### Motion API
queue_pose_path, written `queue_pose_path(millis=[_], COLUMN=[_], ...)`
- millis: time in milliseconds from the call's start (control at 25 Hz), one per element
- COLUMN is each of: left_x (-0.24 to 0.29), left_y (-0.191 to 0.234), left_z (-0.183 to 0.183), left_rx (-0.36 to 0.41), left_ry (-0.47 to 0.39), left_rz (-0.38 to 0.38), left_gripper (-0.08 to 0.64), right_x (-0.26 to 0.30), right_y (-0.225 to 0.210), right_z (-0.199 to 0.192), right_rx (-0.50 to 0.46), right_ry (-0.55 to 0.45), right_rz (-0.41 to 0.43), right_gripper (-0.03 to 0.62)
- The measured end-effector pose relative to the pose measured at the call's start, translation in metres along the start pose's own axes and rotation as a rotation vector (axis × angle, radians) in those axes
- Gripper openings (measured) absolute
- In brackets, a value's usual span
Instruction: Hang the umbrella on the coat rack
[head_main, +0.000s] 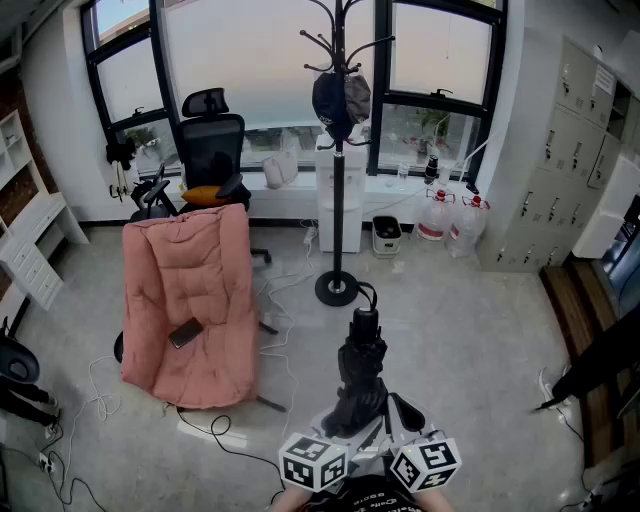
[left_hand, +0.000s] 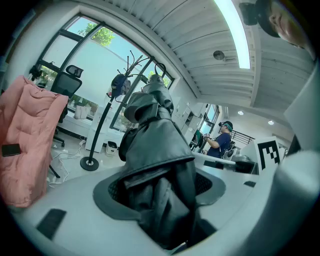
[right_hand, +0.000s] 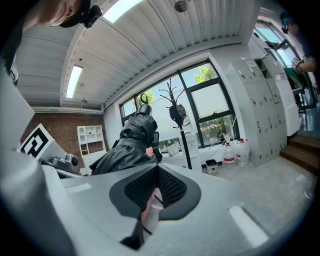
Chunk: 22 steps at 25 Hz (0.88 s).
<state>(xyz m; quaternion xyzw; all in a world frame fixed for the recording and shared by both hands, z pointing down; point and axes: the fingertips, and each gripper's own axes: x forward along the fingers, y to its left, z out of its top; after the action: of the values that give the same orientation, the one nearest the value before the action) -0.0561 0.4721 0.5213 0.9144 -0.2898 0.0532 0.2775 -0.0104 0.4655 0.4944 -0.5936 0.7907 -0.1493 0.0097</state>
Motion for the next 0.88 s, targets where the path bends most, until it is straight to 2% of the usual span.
queue_pose_path(millis=[640,880], left_x=[0.016,0.037], left_y=[0.022,0.037], left_z=[0.004,0.018], left_rx=[-0.041,-0.039], left_ry=[0.002,0.001], left_rz=[0.046,0.070], left_gripper=[0.285,0.285], right_x=[0.025,0.053], right_y=[-0.006,-0.035], right_z=[-0.007,-0.009], right_rx=[0.043,0.070], right_ry=[0.051,0.106], right_rz=[0.061,0.026], right_gripper=[0.005,0.005])
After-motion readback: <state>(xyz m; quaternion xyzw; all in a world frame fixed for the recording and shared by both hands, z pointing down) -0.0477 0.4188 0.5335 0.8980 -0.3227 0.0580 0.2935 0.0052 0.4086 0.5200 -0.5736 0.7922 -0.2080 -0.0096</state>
